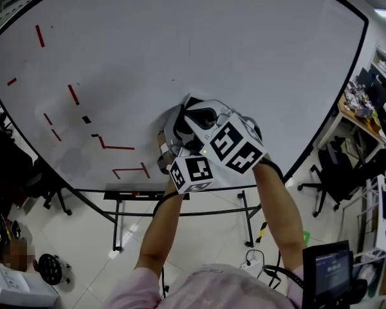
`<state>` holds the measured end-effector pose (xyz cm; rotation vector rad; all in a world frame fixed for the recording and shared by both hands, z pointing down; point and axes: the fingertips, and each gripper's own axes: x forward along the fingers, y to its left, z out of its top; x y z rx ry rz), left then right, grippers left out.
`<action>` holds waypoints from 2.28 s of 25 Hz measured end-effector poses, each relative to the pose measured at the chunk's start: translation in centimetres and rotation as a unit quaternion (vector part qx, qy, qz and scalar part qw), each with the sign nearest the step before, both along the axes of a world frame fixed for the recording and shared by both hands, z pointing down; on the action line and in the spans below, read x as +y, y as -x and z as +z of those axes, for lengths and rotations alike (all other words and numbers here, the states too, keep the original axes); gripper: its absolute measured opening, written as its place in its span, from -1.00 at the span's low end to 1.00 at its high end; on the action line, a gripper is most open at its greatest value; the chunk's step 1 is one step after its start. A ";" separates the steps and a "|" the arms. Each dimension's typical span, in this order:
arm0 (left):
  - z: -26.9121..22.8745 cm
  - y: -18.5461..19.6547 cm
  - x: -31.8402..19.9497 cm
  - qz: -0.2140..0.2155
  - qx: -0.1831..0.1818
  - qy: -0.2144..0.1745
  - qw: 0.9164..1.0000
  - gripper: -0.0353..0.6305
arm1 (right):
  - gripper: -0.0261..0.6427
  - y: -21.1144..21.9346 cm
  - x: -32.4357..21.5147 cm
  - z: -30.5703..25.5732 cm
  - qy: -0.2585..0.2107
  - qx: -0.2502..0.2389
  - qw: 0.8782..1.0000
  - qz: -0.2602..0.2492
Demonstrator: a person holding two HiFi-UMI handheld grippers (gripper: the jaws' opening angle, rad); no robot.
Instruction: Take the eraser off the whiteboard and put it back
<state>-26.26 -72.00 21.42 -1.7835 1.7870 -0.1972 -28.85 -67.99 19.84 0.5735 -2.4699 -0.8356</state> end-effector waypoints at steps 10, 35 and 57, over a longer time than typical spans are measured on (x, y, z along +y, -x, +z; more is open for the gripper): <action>8.8 1.7 9.2 -0.010 0.025 0.048 0.998 -0.06 | -0.91 -0.1 0.2 -0.1 -0.049 -0.021 0.998 0.027; 10.1 -16.2 55.0 0.051 0.186 0.055 0.980 -0.20 | -0.59 -30.1 47.5 12.0 0.127 -0.313 0.939 0.065; 8.2 -13.2 76.6 0.047 0.231 0.079 0.969 -0.20 | -0.49 -34.1 65.8 9.3 0.071 -0.421 0.883 0.196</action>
